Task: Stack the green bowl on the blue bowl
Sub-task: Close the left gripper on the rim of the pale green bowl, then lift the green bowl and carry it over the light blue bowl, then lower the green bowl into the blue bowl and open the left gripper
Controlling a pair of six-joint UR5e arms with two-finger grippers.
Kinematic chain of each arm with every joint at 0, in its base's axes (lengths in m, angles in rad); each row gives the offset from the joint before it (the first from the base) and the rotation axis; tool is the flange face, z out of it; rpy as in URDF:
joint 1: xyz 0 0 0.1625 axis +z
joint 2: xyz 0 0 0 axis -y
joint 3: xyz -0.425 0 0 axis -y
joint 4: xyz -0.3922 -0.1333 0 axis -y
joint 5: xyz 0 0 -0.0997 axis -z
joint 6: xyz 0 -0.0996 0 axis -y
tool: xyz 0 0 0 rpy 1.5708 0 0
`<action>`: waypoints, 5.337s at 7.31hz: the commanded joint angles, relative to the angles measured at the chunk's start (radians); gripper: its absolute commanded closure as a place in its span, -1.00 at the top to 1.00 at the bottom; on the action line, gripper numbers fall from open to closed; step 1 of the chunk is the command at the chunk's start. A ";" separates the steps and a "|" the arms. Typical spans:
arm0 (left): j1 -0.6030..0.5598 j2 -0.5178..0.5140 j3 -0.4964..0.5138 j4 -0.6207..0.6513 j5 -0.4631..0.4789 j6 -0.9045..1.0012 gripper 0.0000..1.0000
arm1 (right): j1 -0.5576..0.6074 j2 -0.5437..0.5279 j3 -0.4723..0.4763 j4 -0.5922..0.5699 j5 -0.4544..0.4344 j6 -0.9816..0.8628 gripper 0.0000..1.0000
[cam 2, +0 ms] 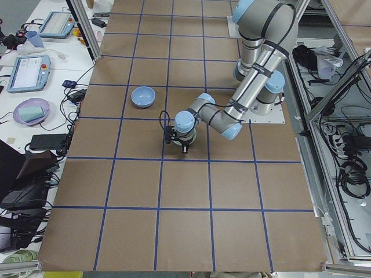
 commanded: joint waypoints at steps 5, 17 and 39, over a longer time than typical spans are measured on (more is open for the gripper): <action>0.003 0.008 0.002 0.010 0.010 0.010 -1.00 | 0.000 0.000 0.000 0.000 0.000 0.000 1.00; -0.147 -0.001 0.307 -0.312 -0.180 -0.260 -1.00 | 0.000 0.000 0.000 0.000 0.000 0.000 1.00; -0.463 -0.095 0.450 -0.290 -0.257 -0.697 1.00 | 0.000 0.000 0.000 0.000 0.000 0.000 1.00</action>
